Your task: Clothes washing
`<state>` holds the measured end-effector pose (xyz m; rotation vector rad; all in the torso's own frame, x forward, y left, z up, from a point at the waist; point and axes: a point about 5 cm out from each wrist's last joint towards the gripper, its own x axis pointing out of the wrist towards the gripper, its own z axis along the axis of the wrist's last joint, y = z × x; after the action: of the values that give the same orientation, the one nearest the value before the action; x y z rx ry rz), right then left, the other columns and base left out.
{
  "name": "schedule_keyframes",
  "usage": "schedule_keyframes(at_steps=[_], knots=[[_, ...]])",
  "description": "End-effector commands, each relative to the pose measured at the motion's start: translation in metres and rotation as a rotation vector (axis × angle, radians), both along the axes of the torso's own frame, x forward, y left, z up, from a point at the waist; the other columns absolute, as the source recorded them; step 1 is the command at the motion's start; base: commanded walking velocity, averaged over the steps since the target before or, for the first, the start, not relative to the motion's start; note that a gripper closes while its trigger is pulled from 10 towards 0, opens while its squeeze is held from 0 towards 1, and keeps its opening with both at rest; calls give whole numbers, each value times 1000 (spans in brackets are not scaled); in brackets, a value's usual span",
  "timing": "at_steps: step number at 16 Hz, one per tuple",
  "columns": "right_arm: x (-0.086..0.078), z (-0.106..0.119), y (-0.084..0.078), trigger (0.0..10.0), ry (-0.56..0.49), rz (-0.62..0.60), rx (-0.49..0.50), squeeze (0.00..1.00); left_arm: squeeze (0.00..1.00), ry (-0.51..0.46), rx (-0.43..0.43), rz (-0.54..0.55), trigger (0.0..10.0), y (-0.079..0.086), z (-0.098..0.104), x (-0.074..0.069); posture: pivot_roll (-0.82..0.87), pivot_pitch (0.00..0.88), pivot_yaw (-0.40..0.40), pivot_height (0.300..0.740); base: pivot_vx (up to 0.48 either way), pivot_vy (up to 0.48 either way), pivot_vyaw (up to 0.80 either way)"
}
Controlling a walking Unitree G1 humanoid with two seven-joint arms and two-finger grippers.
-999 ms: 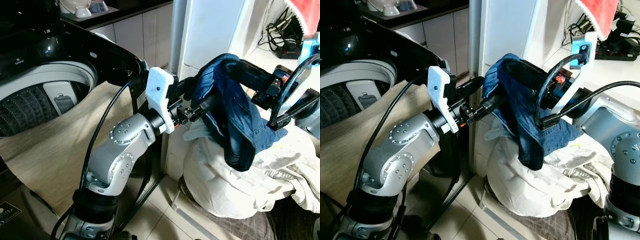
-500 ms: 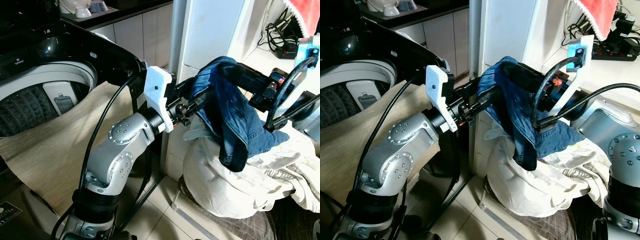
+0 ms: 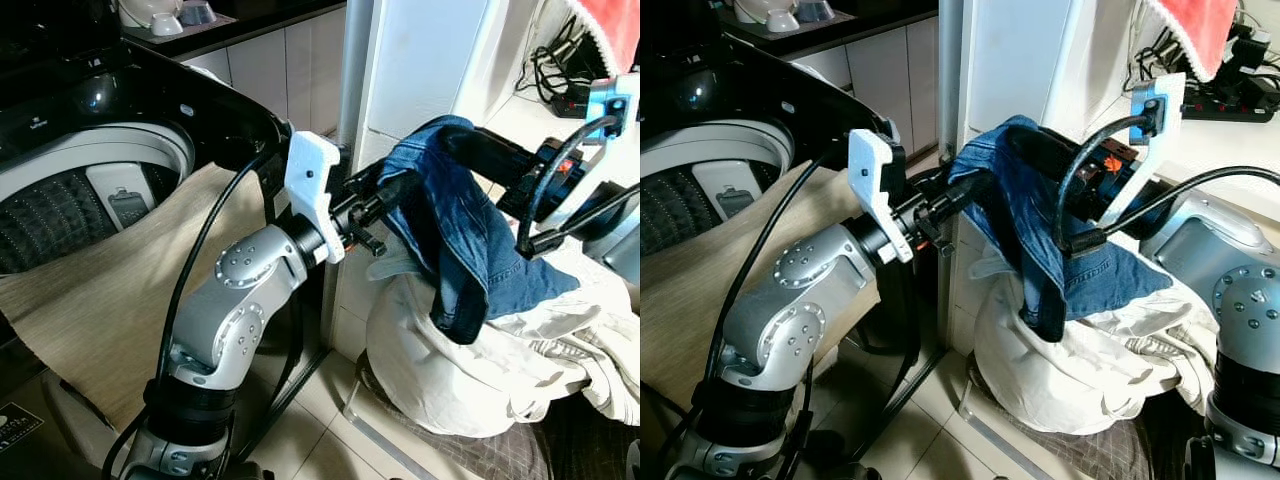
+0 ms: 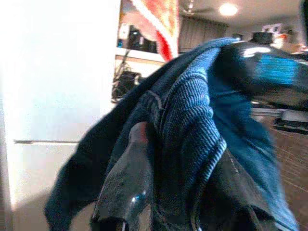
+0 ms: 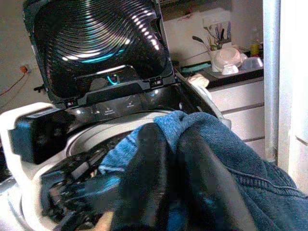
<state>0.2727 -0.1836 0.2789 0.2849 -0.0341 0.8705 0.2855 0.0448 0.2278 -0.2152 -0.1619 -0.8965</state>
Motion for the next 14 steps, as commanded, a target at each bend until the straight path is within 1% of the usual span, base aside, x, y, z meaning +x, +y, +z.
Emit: schedule_keyframes(at_steps=[1,2,4,5,6,7,8,9,10,11,12,13,14], knots=[[-1,5,-3,10000,-25,10,28,1000,0,-23,-16,46,0,4,7,6,-66,0,11,740,0,0,0],[-1,6,-3,10000,-26,11,27,1000,0,-23,-17,53,0,5,8,7,-67,0,11,740,0,0,0],[-3,6,-1,10000,-30,25,18,1000,0,-35,-28,106,0,12,11,12,-67,0,11,740,0,0,0],[-4,6,-1,10000,-31,11,-4,1000,0,-54,-32,156,0,20,16,17,-67,0,11,740,0,0,0],[-4,4,-2,10000,-27,-2,-21,0,0,-108,-21,249,0,39,29,29,-65,0,13,740,0,0,0],[-4,4,-2,10000,-27,-2,-21,0,0,-108,-21,249,0,39,29,29,-65,0,13,740,0,0,0],[-6,4,-1,10000,-32,5,-27,0,0,-178,-10,344,0,61,48,41,-61,0,15,740,0,0,0],[-9,3,1,10000,-44,17,-40,0,0,-306,1,474,0,90,83,52,-59,0,13,740,0,0,0],[-10,3,4,10000,-50,24,-47,0,0,-435,-13,604,0,115,120,57,-57,0,16,740,0,0,0],[-10,3,5,10000,-54,26,-47,0,0,-586,-80,771,0,147,169,53,-56,0,17,740,0,0,0],[-10,3,6,10000,-59,25,-47,0,0,-708,-96,893,0,168,200,44,-53,0,20,740,0,0,0],[-10,4,7,10000,-63,25,-47,0,0,-764,-79,937,0,176,211,39,-53,0,20,740,0,0,0],[-10,4,8,10000,-66,25,-47,0,0,-795,-48,974,0,181,218,37,-49,0,22,740,0,0,0]])
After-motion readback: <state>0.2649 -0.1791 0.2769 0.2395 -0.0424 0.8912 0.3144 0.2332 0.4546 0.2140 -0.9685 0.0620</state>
